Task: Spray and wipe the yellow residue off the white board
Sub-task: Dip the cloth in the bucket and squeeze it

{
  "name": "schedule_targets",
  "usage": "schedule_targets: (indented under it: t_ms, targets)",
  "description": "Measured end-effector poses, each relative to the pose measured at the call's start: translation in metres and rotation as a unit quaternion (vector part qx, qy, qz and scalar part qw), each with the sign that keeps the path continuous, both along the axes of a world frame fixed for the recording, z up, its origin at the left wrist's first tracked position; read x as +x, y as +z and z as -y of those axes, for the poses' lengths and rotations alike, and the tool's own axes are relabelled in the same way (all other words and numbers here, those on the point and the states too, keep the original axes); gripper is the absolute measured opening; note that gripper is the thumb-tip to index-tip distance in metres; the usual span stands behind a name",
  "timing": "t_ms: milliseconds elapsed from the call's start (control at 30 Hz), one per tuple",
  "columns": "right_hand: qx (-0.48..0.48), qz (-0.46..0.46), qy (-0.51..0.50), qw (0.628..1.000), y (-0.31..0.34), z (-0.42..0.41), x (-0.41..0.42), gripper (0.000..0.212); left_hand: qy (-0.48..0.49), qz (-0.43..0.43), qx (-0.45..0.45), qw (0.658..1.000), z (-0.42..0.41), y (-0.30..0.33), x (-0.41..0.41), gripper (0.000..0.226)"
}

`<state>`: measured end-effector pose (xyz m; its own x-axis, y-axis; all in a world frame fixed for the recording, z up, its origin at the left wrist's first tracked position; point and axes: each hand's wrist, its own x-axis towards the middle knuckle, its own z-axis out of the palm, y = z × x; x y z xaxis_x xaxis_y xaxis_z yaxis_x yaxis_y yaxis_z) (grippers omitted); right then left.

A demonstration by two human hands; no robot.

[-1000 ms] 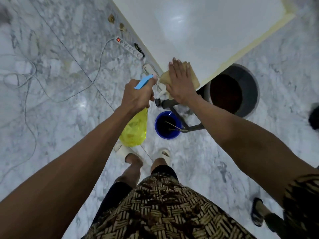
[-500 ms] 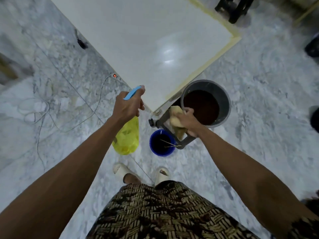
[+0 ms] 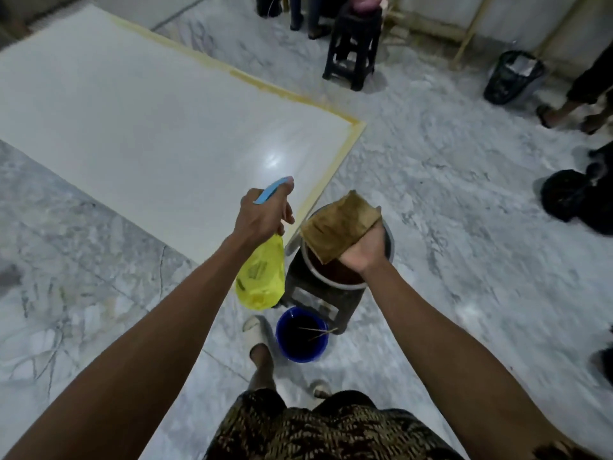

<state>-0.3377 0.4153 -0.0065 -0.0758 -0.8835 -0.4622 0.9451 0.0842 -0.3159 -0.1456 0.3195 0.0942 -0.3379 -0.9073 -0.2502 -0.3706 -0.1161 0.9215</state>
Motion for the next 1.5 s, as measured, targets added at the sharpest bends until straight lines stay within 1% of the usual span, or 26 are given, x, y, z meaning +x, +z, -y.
schedule_targets:
  t_ms: [67, 167, 233, 333, 433, 500, 567, 633, 700, 767, 933, 1067, 1133, 1200, 1233, 1300, 1400, 1433, 1500]
  targets:
    - [-0.009, 0.004, -0.019, 1.000, 0.005, 0.023, -0.001, 0.083, -0.024, 0.017, 0.014, 0.999, 0.024, -0.005, -0.014, 0.065]
    - [0.004, 0.000, -0.062, 0.998, 0.010, 0.061, -0.004, 0.090, -0.061, 0.037, 0.016, 0.997, 0.059, -0.011, -0.031, 0.060]
    - [0.008, -0.002, -0.080, 0.997, 0.010, 0.082, -0.004, 0.098, -0.088, 0.048, 0.015, 0.995, 0.077, -0.013, -0.039, 0.060]
    - [0.003, -0.018, -0.100, 0.995, 0.008, 0.110, -0.008, 0.103, -0.117, 0.059, 0.017, 0.991, 0.107, -0.015, -0.051, 0.059]
    - [-0.008, -0.008, -0.109, 0.994, 0.007, 0.127, -0.012, 0.113, -0.154, 0.076, 0.021, 0.985, 0.133, -0.020, -0.062, 0.061]
    - [0.000, -0.021, -0.113, 0.993, 0.005, 0.133, -0.016, 0.117, -0.185, 0.085, 0.030, 0.979, 0.144, -0.024, -0.069, 0.064]
    - [0.003, -0.056, -0.112, 0.992, 0.006, 0.140, -0.022, 0.115, -0.211, 0.093, 0.039, 0.972, 0.153, -0.028, -0.076, 0.065]
    - [0.004, -0.078, -0.122, 0.989, 0.008, 0.149, -0.030, 0.106, -0.223, 0.098, 0.043, 0.969, 0.161, -0.027, -0.087, 0.062]
    - [0.011, -0.078, -0.134, 0.988, 0.005, 0.155, -0.040, 0.100, -0.230, 0.101, 0.040, 0.967, 0.166, -0.026, -0.098, 0.060]
    - [0.022, -0.076, -0.139, 0.987, 0.001, 0.161, -0.051, 0.100, -0.224, 0.108, 0.038, 0.968, 0.170, -0.028, -0.108, 0.061]
    - [0.030, -0.068, -0.124, 0.990, -0.007, 0.175, -0.090, 0.100, -0.181, 0.115, 0.014, 0.977, 0.172, -0.037, -0.142, 0.063]
    - [0.055, -0.085, -0.090, 0.991, -0.017, 0.187, -0.134, 0.093, -0.139, 0.109, 0.027, 0.984, 0.173, -0.051, -0.182, 0.060]
    - [0.055, -0.088, -0.056, 0.993, -0.018, 0.192, -0.157, 0.090, -0.116, 0.095, 0.035, 0.988, 0.168, -0.055, -0.202, 0.053]
    - [0.086, -0.090, -0.032, 0.992, -0.019, 0.195, -0.178, 0.087, -0.094, 0.084, 0.053, 0.991, 0.163, -0.055, -0.220, 0.041]
    - [0.091, -0.089, -0.025, 0.992, -0.018, 0.197, -0.188, 0.087, -0.082, 0.085, 0.068, 0.991, 0.163, -0.055, -0.230, 0.040]
    - [0.098, -0.083, -0.013, 0.992, -0.020, 0.201, -0.210, 0.085, -0.054, 0.101, 0.094, 0.989, 0.166, -0.058, -0.252, 0.044]
    - [0.114, -0.110, 0.005, 0.987, -0.020, 0.210, -0.238, 0.081, -0.034, 0.101, 0.103, 0.989, 0.171, -0.057, -0.271, 0.052]
    - [0.122, -0.122, 0.011, 0.985, -0.020, 0.213, -0.244, 0.078, -0.037, 0.102, 0.100, 0.989, 0.171, -0.057, -0.274, 0.054]
    - [0.156, -0.169, 0.023, 0.973, -0.022, 0.221, -0.255, 0.063, -0.042, 0.108, 0.093, 0.989, 0.170, -0.056, -0.277, 0.058]
